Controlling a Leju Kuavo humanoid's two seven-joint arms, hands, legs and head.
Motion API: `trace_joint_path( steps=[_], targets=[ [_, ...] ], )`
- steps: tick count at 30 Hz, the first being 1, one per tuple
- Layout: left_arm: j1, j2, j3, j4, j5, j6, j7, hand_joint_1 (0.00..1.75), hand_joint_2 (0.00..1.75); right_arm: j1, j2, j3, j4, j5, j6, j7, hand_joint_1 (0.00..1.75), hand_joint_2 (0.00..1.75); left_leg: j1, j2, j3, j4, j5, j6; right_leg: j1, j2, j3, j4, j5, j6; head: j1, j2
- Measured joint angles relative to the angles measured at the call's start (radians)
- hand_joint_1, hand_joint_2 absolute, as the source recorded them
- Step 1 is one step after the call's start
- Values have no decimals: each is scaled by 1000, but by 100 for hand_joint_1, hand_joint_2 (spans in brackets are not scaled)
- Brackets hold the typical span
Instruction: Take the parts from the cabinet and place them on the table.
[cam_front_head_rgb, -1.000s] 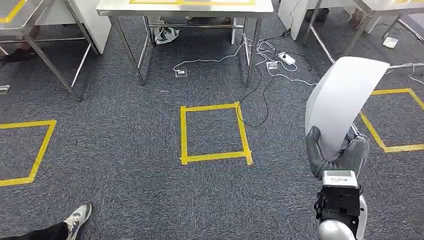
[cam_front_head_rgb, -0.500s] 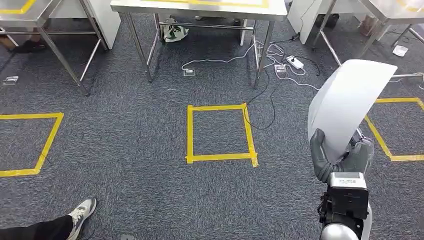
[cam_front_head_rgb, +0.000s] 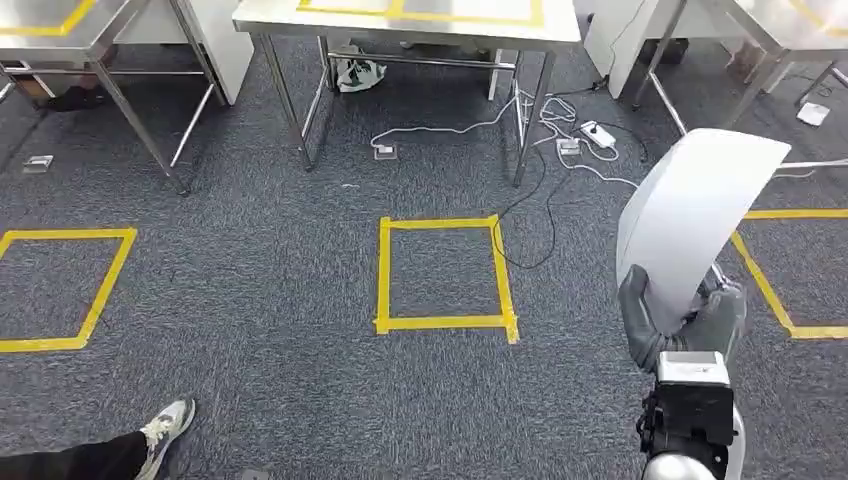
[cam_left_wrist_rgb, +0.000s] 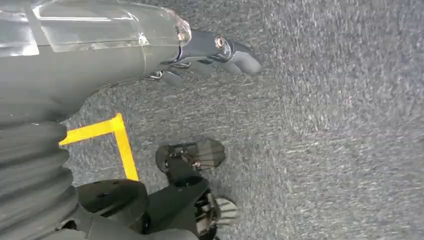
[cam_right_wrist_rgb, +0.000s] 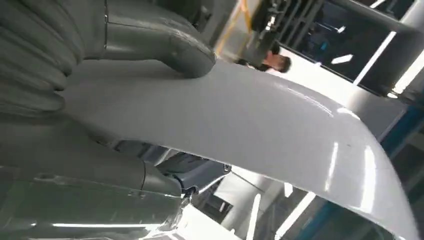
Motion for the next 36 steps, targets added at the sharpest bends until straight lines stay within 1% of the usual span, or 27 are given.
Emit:
trace_joint_path(
  steps=[1, 3, 4, 5, 7, 9, 11, 13, 15, 16, 17, 18, 19, 20, 21, 22, 23, 24, 26, 28, 29, 31, 32, 33, 34, 35, 36],
  targets=[
    [1, 0, 0, 0, -9, 3, 6, 0, 175, 11, 0, -2, -1, 5, 0, -2, 175, 175, 8, -3, 11, 2, -9, -11, -5, 0, 10, -37, 28, 12, -2, 0],
    [2, -2, 0, 0, -21, 13, 16, 0, 175, 34, 0, -8, -7, 11, 0, -8, 175, 175, 27, -11, 43, 4, -32, -32, -18, 0, 80, -208, 105, 30, 0, 0],
    [2, -2, 0, 0, -24, 20, 21, 0, 175, 46, 0, -11, -10, 11, 0, -9, 175, 175, 29, -14, 55, 4, -48, -48, -30, 0, 117, -309, 180, 40, 9, 0],
    [1, 0, 0, 0, -25, 22, 23, 0, 175, 52, 0, -12, -10, 11, 0, -10, 175, 175, 30, -17, 70, 12, -60, -60, -42, -3, 120, -379, 222, 41, 21, 0],
    [-3, -3, -1, 0, -26, 27, 25, 0, 175, 65, 1, -19, -14, 6, -1, -11, 175, 175, 37, -17, 98, -36, -78, -80, -26, -8, 138, -386, 171, 10, 5, 0],
    [-5, -5, -1, 0, -28, 31, 24, 0, 175, 61, -4, -31, -25, 2, -1, -16, 175, 175, 43, -16, 105, 17, -14, -101, -22, 1, 177, -406, 146, -16, 7, 0],
    [-7, -6, -1, 0, -29, 31, 25, 0, 175, 66, -3, -34, -28, -3, 0, -22, 175, 175, 44, 10, 33, 172, -14, -98, -24, -1, 228, -428, 157, -38, -19, 0],
    [-9, -7, -1, 0, -28, 31, 25, 0, 175, 66, -2, -34, -27, -4, 0, -26, 175, 175, 38, 14, -89, 324, -71, -95, -21, 3, 254, -433, 136, -43, -37, 0],
    [-5, -7, -2, 0, -21, 31, 24, 0, 175, 62, -2, -33, -24, -4, 0, -27, 175, 175, 34, 16, -180, 369, -186, -91, -20, 12, 290, -444, 112, -41, -47, 0],
    [-3, -7, -2, 0, -18, 30, 23, 0, 175, 58, -2, -32, -22, -5, 0, -27, 175, 175, 34, 18, -194, 347, -203, -91, -22, 16, 305, -448, 103, -38, -50, 0],
    [-2, -4, -2, 0, -17, 30, 22, 0, 175, 49, -1, -31, -18, -5, 0, -27, 175, 175, 34, 22, -192, 284, -192, -91, -27, 21, 327, -449, 88, -31, -53, 0],
    [-2, -2, -2, 0, -16, 29, 22, 0, 175, 41, 0, -29, -14, -5, 0, -27, 175, 175, 35, 31, -175, 201, -143, -94, -33, 23, 349, -451, 72, -24, -61, 0],
    [-2, -1, -2, 0, -16, 28, 21, 0, 175, 36, 1, -28, -13, -5, 0, -27, 175, 175, 36, 43, -159, 135, -74, -92, -35, 24, 363, -452, 60, -16, -66, 0],
    [-2, -2, -2, 0, -16, 26, 21, 0, 175, 30, 2, -27, -10, -5, 0, -27, 175, 175, 37, 72, -144, 65, 63, -94, -35, 29, 386, -455, 42, -5, -79, 0],
    [-7, -2, -2, 0, -16, 23, 21, 0, 175, 29, 3, -26, -10, -4, 0, -27, 175, 175, 31, 78, -136, 67, 75, -85, -35, 33, 399, -464, 19, 4, -89, 0],
    [-12, -2, -2, -1, -16, 21, 21, 0, 175, 21, 3, -23, -11, -4, 0, -27, 175, 175, 24, 73, -133, 69, 60, -70, -37, 29, 418, -483, 5, 15, -81, 0],
    [-23, -2, -2, -1, -16, 19, 20, 0, 175, 12, 5, -23, -15, -5, 0, -27, 175, 175, 27, 62, -133, 65, 48, -60, -44, 30, 439, -476, 24, 26, -80, 0],
    [-36, -1, -2, -1, -15, 19, 19, 0, 175, 4, 6, -23, -19, -4, 0, -27, 175, 175, 25, 58, -127, 65, 51, -54, -43, 28, 440, -433, 56, 35, -77, 0],
    [-39, 4, -1, -1, -11, 17, 17, 0, 175, -7, 8, -18, -16, -3, 0, -26, 175, 175, 14, 52, -99, 62, 67, -34, -38, 11, 384, -289, 42, 26, -45, 0],
    [-30, 6, 0, 0, -10, 17, 17, 0, 175, -1, 8, -15, -11, -3, 0, -23, 175, 175, 3, 55, -82, 58, 56, -23, -22, 5, 275, -128, -24, 13, -34, 0],
    [-22, 6, 0, 0, -10, 16, 17, 0, 175, 4, 9, -13, -8, -3, 0, -23, 175, 175, -4, 54, -70, 55, 46, -18, -12, 5, 212, -66, -98, 3, -25, 0],
    [-16, 6, 0, 0, -10, 16, 15, 0, 175, 12, 10, -10, -3, -8, 0, -23, 175, 175, -17, 46, -48, 55, 26, -10, 7, 5, 150, -67, -200, -18, -16, 0],
    [-15, 6, 0, 0, -10, 16, 14, 0, 175, 15, 10, -8, 0, -15, 0, -25, 175, 175, -23, 38, -34, 55, 16, -8, 17, 5, 136, -106, -198, -32, -8, 0],
    [-15, 6, 0, 0, -10, 16, 14, 0, 175, 16, 10, -7, 2, -23, 0, -27, 175, 175, -30, 31, -20, 54, 5, -6, 27, 5, 132, -164, -152, -50, -2, 0],
    [-15, 6, 0, 0, -11, 16, 14, 0, 175, 16, 10, -5, 4, -27, 0, -32, 175, 175, -35, 28, -5, 50, -6, -3, 40, 7, 133, -241, -51, -72, 4, 0],
    [-13, 1, 0, -1, -11, 16, 14, 0, 175, 16, 9, -4, 4, -29, 0, -34, 175, 175, -32, 26, -7, 44, -12, -1, 57, 8, 130, -317, 94, -95, 2, 0],
    [-13, 1, 0, 0, -11, 17, 14, 0, 175, 17, 10, -3, 4, -31, 0, -35, 175, 175, -38, 10, 5, 43, -18, -7, 70, 21, 119, -355, 150, -103, -6, 0]
  ],
)
